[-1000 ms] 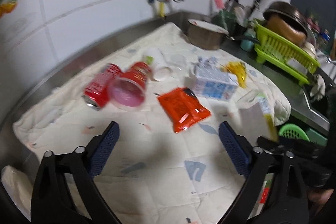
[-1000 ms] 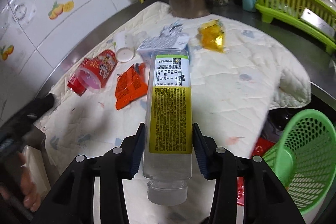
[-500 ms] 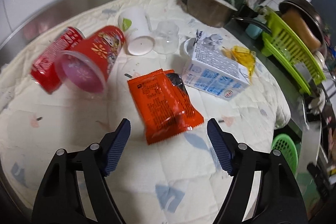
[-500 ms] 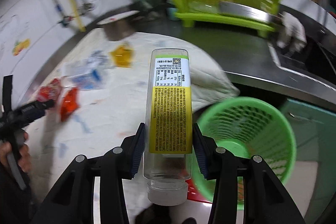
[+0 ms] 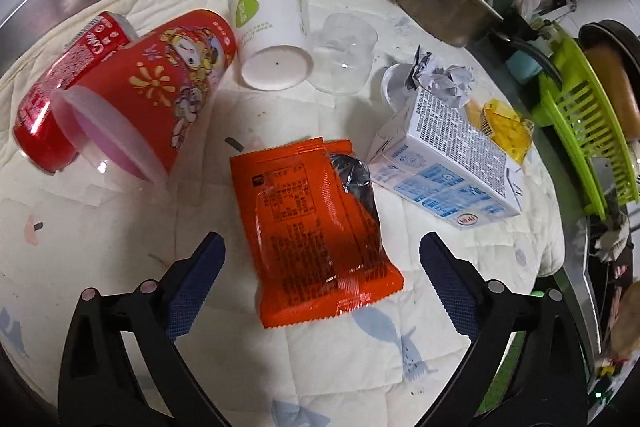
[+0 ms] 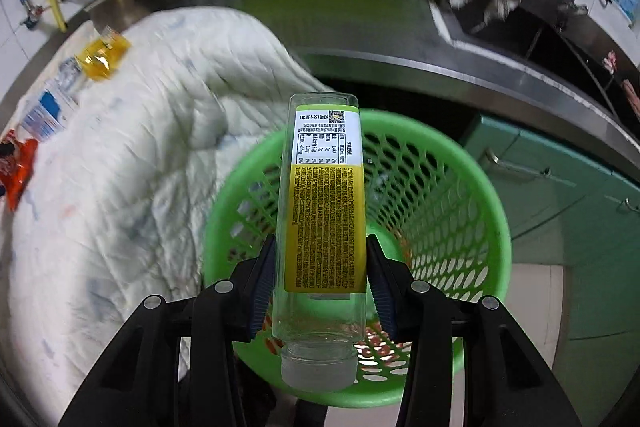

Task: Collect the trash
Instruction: 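Carry the bottle with the right gripper over the green basket while the left gripper grasps the orange snack packet, then open the right gripper to drop the bottle while the left gripper drops the orange packet into the basket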

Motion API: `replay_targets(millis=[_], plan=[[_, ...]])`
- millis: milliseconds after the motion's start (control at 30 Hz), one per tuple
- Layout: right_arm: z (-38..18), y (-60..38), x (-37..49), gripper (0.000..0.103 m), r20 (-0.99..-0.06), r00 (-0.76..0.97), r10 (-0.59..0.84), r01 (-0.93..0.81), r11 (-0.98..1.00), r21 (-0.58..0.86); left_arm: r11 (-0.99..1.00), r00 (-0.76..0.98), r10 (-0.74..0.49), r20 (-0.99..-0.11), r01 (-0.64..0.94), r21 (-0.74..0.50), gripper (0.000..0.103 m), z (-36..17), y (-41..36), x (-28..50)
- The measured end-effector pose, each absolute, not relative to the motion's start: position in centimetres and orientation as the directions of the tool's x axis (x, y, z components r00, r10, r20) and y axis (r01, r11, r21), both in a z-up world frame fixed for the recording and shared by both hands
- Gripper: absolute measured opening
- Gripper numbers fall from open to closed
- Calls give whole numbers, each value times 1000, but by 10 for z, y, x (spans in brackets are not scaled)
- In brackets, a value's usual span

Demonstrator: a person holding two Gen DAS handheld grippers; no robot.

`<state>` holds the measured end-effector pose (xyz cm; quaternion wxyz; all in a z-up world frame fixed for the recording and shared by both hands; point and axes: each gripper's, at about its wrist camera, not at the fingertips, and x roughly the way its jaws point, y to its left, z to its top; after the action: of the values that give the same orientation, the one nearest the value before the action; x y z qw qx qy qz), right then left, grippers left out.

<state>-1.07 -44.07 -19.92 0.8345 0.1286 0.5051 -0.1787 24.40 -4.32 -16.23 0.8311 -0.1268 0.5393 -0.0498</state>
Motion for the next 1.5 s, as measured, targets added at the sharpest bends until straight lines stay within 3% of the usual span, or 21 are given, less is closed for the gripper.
replay_targets(millis=[300, 567, 767, 1167, 1500], plan=[[-237, -446, -7, 43, -929, 335, -159, 439, 898, 5, 979, 356, -164, -920, -57, -197, 92, -179, -56, 257], [-253, -447, -3, 43, -943, 298, -151, 448, 894, -1, 972, 351, -202, -914, -40, -230, 65, -181, -53, 256], [-258, -448, -1, 43, -949, 283, -138, 456, 890, 6, 963, 365, -237, -900, -30, -266, 55, -176, -42, 242], [-290, -452, 4, 44, -969, 224, -109, 467, 884, 8, 941, 404, -319, -857, 28, -337, 48, -145, -37, 195], [-301, -458, 13, 45, -969, 226, -104, 468, 884, 14, 903, 402, -429, -809, 174, -392, 47, -108, -72, 164]])
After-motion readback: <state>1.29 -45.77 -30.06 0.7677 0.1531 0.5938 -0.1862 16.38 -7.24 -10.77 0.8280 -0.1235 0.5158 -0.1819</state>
